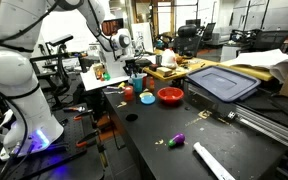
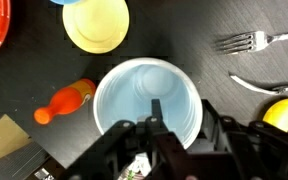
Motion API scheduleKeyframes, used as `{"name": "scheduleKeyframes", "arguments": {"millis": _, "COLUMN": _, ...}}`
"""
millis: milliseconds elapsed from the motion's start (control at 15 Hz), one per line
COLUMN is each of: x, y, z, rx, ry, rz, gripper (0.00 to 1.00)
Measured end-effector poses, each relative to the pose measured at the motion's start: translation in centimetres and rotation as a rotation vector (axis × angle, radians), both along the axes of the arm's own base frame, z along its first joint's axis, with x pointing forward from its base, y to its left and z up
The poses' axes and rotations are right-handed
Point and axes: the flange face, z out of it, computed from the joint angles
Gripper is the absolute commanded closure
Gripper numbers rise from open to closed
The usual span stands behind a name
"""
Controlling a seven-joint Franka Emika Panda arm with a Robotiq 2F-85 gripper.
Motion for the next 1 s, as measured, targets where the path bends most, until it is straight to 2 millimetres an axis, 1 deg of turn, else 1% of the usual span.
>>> {"name": "scheduleKeyframes", "arguments": {"millis": 133, "x": 0.1, "y": -0.1, "z": 1.1, "rx": 0.0, "ry": -0.011, "rz": -0.004, "gripper": 0.11}}
{"name": "scheduleKeyframes", "arguments": {"millis": 200, "x": 0.2, "y": -0.3, "z": 2.0, "rx": -0.003, "ry": -0.013, "rz": -0.008, "gripper": 0.03}}
{"name": "scheduleKeyframes", "arguments": {"millis": 267, "x": 0.2, "y": -0.5, "z": 2.9, "rx": -0.009, "ry": -0.013, "rz": -0.015, "gripper": 0.0}}
{"name": "scheduleKeyframes", "arguments": {"millis": 533, "x": 0.2, "y": -2.0, "z": 7.5, "rx": -0.03, "ry": -0.01, "rz": -0.06, "gripper": 0.0}}
{"name": "scheduleKeyframes", "arguments": {"millis": 733, "x": 0.4, "y": -3.8, "z": 10.7, "rx": -0.031, "ry": -0.016, "rz": -0.104, "gripper": 0.0}}
{"name": "scheduleKeyframes", "arguments": {"millis": 867, "x": 0.7, "y": -5.2, "z": 12.2, "rx": -0.034, "ry": -0.022, "rz": -0.134, "gripper": 0.0}}
{"name": "scheduleKeyframes", "arguments": {"millis": 1000, "x": 1.1, "y": -6.9, "z": 13.3, "rx": -0.035, "ry": -0.028, "rz": -0.169, "gripper": 0.0}}
